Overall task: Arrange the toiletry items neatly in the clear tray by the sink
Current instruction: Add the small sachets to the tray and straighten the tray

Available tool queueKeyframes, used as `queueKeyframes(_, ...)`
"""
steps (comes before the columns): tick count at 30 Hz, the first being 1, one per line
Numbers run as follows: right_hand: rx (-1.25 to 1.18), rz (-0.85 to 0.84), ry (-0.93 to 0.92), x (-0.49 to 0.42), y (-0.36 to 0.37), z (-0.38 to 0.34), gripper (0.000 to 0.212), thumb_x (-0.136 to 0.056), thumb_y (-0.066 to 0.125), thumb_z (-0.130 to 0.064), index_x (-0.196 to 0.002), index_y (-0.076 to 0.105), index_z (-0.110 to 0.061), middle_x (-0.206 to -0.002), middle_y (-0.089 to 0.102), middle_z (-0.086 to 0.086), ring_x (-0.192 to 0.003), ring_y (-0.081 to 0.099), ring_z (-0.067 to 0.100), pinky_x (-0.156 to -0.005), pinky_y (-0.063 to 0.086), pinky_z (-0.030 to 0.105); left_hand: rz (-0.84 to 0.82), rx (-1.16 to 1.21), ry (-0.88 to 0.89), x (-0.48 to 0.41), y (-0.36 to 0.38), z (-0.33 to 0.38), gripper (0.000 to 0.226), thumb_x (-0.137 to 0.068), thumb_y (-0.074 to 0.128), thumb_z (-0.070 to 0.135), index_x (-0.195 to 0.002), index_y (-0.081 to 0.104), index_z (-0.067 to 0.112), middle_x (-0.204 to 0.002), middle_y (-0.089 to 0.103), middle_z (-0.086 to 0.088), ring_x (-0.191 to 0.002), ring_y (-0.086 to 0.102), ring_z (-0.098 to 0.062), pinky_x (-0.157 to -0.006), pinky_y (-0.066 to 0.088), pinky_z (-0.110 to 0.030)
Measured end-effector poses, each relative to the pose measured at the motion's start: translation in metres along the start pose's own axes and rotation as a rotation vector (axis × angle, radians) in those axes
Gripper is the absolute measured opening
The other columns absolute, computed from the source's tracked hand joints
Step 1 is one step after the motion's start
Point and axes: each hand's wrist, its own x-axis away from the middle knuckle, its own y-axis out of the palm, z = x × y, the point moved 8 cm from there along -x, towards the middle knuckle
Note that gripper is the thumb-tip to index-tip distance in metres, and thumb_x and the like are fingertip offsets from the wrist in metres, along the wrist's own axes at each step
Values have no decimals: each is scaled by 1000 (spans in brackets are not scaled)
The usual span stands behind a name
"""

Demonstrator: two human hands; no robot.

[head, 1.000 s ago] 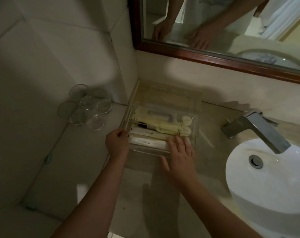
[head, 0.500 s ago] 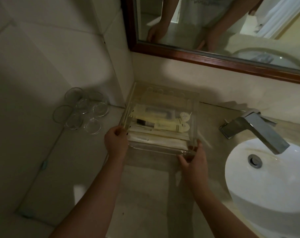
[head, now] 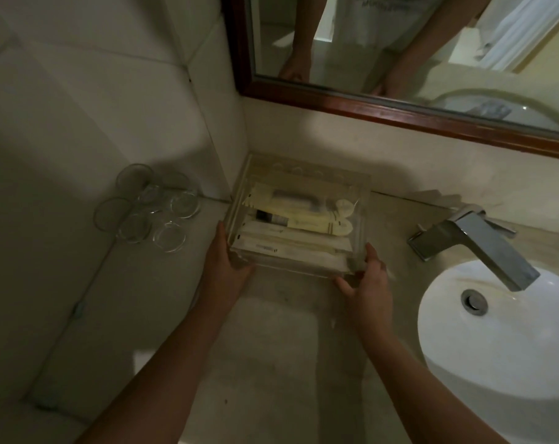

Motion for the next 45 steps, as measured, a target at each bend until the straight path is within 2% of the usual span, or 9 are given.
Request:
queueKeyframes(4, 23, 3, -17, -13, -5, -7, 90, -79, 74, -42, -151, 24, -20, -140, 45, 9, -107, 59, 20, -94, 52, 41, 112, -4, 33, -10, -3, 6, 94, -64, 83, 25, -143, 33, 25, -136, 52, -3, -123, 51, -17, -104, 44, -42)
queueKeyframes(10, 46, 27, -4, -21, -6, -6, 77, -78, 73, -47, -143, 40, -21, -127, 52, 6, -97, 63, 21, -86, 56, 38, 198, 26, 35, -6, -6, 24, 75, -66, 82, 17, -132, 45, 20, -123, 54, -1, -110, 55, -16, -95, 47, -33)
queueKeyframes(14, 87, 60, -2, -26, -11, -8, 67, -80, 70, -48, -137, 49, -20, -119, 57, 5, -93, 61, 21, -80, 54, 35, 226, 19, 22, -11, -4, 24, 79, -63, 83, 24, -131, 43, 20, -123, 53, -3, -108, 55, -19, -94, 49, -39)
queueKeyframes(18, 41, 29, 32, -27, -5, -5, 73, -77, 64, -59, -138, 45, -24, -124, 57, 4, -96, 64, 19, -82, 58, 41, 187, 25, 1, -13, -3, 21, 83, -62, 83, 32, -132, 40, 18, -125, 51, -4, -110, 54, -19, -95, 49, -39)
queueKeyframes(24, -91, 44, 104, -26, -1, 0, 74, -82, 71, -44, -143, 38, -18, -137, 47, 9, -110, 60, 26, -92, 54, 42, 187, 30, 9, -12, -3, 23, 83, -65, 83, 32, -133, 40, 15, -125, 51, -6, -109, 55, -20, -94, 50, -38)
queueKeyframes(28, -201, 85, 179, -19, 11, -1, 75, -84, 69, -37, -146, 30, -22, -141, 38, 8, -116, 54, 28, -96, 47, 43, 208, 31, 3, -12, -2, 23, 81, -63, 84, 32, -130, 41, 15, -124, 52, -7, -107, 56, -22, -93, 51, -40)
queueKeyframes(35, -366, 207, 319, -5, 23, 2, 66, -84, 64, -34, -142, 34, -24, -140, 36, 8, -125, 46, 32, -108, 37, 50, 202, 64, -31, -12, 3, 25, 87, -64, 83, 36, -134, 36, 17, -133, 46, -4, -112, 54, -18, -95, 48, -32)
queueKeyframes(41, -361, 201, 377, -5, 23, 2, 60, -81, 57, -23, -138, 37, -21, -134, 40, 12, -116, 49, 37, -105, 37, 55, 218, 46, -61, -15, 4, 22, 84, -65, 80, 37, -134, 36, 15, -133, 45, -6, -113, 54, -23, -97, 48, -39)
queueKeyframes(45, -405, 188, 400, -8, 20, 1, 62, -72, 47, -27, -133, 42, -19, -127, 46, 14, -106, 53, 38, -99, 42, 49, 260, 1, -69, -18, 1, 24, 80, -63, 77, 39, -129, 41, 13, -128, 49, -8, -111, 55, -27, -96, 49, -43)
